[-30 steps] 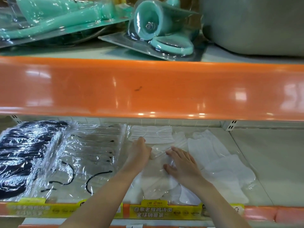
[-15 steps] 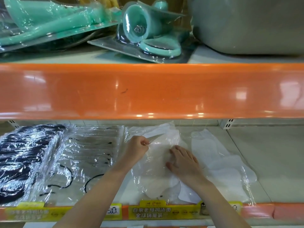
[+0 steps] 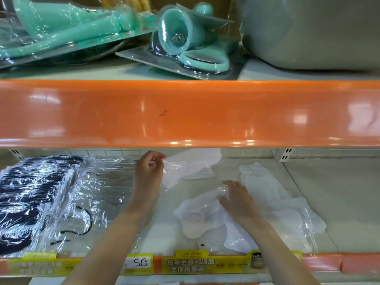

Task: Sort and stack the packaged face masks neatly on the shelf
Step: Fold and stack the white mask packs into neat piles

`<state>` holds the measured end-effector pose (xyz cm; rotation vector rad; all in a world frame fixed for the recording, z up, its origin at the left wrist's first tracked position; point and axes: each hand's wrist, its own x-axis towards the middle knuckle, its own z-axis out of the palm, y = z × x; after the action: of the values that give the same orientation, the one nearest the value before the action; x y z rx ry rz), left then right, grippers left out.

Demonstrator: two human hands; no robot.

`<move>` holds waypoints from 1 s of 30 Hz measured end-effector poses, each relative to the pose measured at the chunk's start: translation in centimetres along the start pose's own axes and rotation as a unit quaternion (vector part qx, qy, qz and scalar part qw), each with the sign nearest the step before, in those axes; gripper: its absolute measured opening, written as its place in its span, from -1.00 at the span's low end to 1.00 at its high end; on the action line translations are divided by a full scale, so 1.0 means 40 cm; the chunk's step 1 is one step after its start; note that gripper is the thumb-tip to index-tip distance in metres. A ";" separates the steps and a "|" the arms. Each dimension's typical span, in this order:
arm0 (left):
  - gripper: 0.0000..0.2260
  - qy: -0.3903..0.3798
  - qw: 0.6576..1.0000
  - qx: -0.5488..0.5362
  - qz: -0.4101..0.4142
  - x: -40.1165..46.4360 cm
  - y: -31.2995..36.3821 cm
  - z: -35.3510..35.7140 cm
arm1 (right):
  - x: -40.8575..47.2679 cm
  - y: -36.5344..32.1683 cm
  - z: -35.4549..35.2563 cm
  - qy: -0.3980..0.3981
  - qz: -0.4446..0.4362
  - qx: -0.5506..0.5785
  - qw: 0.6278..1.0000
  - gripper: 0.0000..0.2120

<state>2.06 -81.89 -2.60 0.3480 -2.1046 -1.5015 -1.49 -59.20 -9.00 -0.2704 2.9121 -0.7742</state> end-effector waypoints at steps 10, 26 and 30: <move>-0.81 -0.044 0.977 -0.141 -0.155 -0.044 -0.049 0.006 | 0.023 -0.060 -0.027 0.059 0.017 0.370 0.927 -0.25; -0.81 -0.136 0.976 0.023 -0.170 -0.137 -0.059 0.062 | -0.032 -0.113 -0.026 0.041 0.011 0.426 0.904 -0.89; -0.89 -0.177 0.965 0.025 -0.190 -0.159 -0.058 0.073 | -0.015 -0.105 -0.025 0.018 0.016 0.381 0.924 -0.86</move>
<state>5.51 -77.25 -7.16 0.5626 -2.4615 -1.8429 -0.48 -62.19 -6.00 -0.1199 2.3809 -1.8102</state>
